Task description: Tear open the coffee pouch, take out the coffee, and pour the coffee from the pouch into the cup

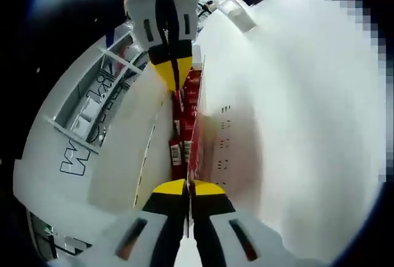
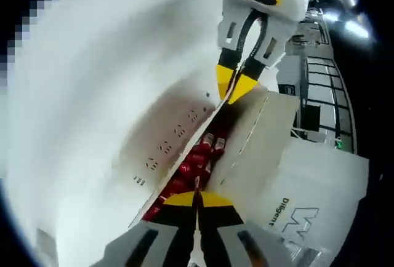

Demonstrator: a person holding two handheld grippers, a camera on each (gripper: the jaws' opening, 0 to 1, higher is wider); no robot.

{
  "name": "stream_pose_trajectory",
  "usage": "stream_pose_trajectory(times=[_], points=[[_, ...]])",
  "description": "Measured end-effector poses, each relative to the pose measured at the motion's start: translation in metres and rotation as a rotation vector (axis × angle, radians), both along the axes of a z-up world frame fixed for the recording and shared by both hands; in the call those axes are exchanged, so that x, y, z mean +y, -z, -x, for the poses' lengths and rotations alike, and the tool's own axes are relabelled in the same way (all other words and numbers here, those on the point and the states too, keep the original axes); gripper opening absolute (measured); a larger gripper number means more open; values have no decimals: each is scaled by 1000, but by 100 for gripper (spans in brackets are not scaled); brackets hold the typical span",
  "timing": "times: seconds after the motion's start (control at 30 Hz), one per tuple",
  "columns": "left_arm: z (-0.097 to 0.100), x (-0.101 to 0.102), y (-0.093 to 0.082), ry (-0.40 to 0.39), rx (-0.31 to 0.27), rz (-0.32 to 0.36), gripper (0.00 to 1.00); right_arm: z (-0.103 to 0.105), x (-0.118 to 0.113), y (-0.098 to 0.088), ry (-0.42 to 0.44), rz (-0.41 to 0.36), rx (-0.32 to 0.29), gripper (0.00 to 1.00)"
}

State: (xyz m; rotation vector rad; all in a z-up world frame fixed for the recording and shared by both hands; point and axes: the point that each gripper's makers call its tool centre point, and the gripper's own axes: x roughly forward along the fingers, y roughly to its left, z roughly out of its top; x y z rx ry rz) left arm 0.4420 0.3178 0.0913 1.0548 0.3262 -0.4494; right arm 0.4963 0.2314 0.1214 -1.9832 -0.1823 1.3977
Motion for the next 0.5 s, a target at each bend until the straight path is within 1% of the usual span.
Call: stream_pose_trajectory(times=[0.1,0.13,0.17,0.2,0.23,0.27,0.33,0.4,0.47,0.5], points=[[-5,2,-4,12,10,3,5,-2,-1,-14,6,2,14,2],[-9,4,-8,16,26,-3,6,-3,0,-21,-4,-1,3,2],[-12,5,-11,20,40,2,6,-4,1,-25,-5,-2,0,2],[-14,5,-13,32,65,14,6,-5,1,-33,-4,-10,-7,2],[-16,6,-15,40,85,21,6,-5,2,-37,-5,-15,-10,2],[-18,7,-16,42,96,26,6,-4,3,-45,-2,-22,-8,1],[-24,11,-18,57,134,30,5,-3,3,-55,1,-27,-2,1],[-30,16,-18,64,186,59,5,-3,4,-63,4,-29,-2,1],[-34,20,-17,67,212,63,5,-3,5,-74,4,-25,-13,1],[-36,20,-20,72,219,93,5,-2,6,-76,3,-26,-13,1]])
